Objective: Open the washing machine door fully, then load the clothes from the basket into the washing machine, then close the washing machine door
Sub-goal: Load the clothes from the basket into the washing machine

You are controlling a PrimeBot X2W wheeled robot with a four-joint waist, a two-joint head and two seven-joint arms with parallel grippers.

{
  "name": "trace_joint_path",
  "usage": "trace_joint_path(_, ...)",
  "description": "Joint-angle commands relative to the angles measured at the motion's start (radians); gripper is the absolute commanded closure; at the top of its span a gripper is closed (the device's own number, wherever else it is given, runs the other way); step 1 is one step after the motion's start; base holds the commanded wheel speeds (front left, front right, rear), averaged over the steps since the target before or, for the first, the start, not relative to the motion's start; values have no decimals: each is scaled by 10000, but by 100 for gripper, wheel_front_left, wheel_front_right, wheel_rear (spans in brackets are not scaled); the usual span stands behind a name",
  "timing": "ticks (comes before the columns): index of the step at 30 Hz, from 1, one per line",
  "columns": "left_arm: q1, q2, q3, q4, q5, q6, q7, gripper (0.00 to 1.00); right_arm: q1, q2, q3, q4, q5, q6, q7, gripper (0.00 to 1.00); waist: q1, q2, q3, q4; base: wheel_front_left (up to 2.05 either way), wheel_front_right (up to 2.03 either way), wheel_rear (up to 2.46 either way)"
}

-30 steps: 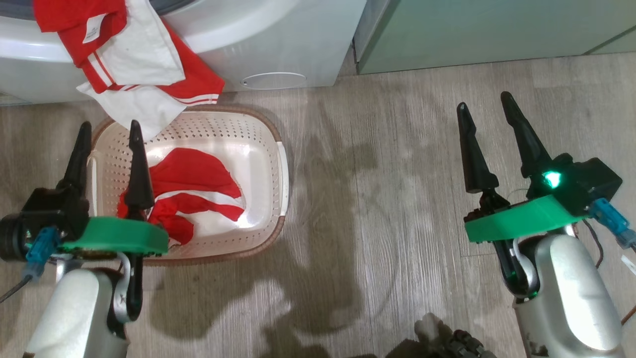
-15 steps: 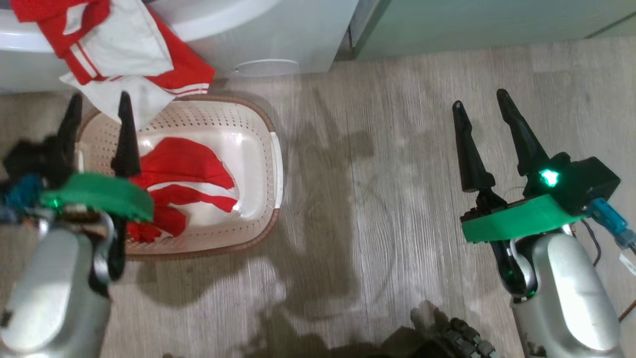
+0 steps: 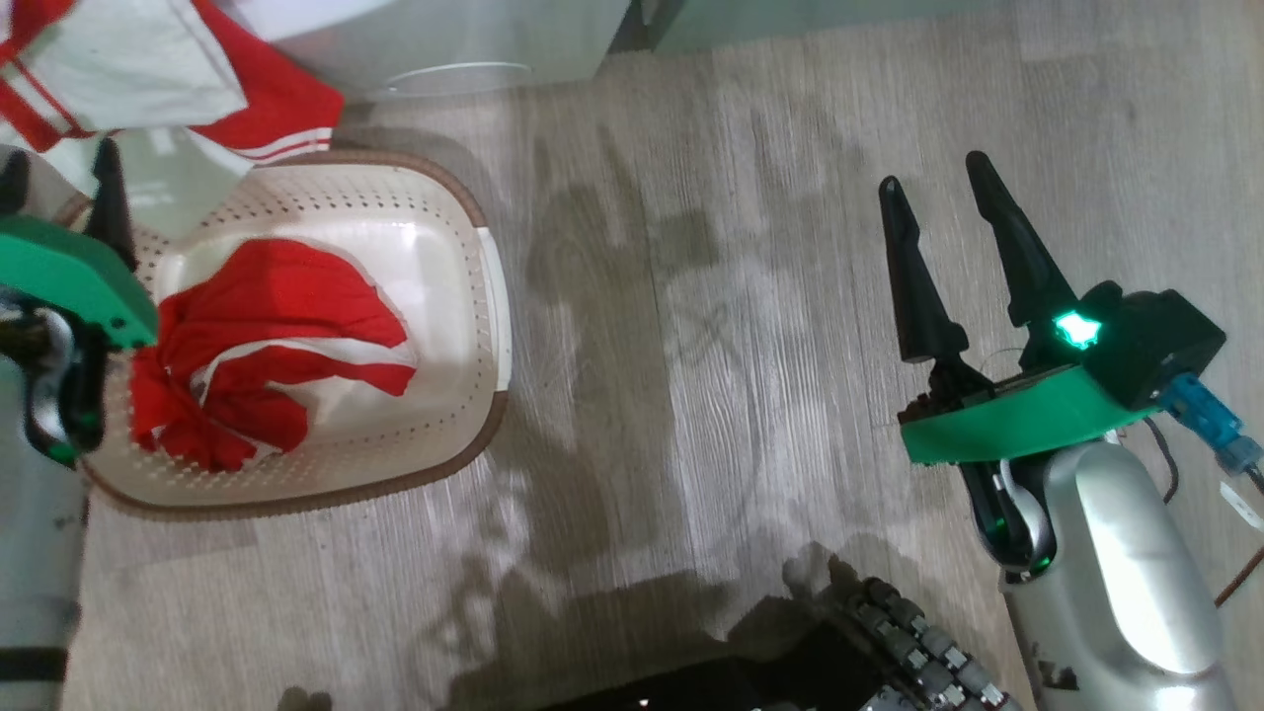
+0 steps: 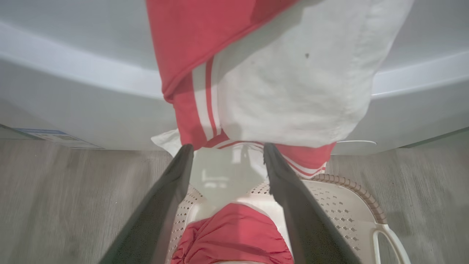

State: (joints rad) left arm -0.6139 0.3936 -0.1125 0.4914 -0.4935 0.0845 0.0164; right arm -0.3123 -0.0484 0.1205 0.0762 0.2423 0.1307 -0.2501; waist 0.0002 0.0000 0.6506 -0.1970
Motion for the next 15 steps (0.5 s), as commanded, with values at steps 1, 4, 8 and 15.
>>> trace_joint_path(1,-269,569,390,-15,-90,-110,-46,0,41,-18,220,-240,96,0,-88,0,-2,0,161,-101,0,0,0)
trace_joint_path(4,-612,749,397,582,-142,-346,-95,0,-30,-18,270,-216,123,0,-102,0,-2,0,336,-160,0,0,0)
trace_joint_path(8,-1056,938,444,1271,-163,-543,-370,0,-139,-18,346,-222,146,0,-111,0,-2,0,527,-220,0,0,0)
trace_joint_path(15,-1671,1028,145,2174,-8,-1090,-955,0,-243,-18,398,-293,119,0,-114,0,-2,0,726,-245,0,0,0)
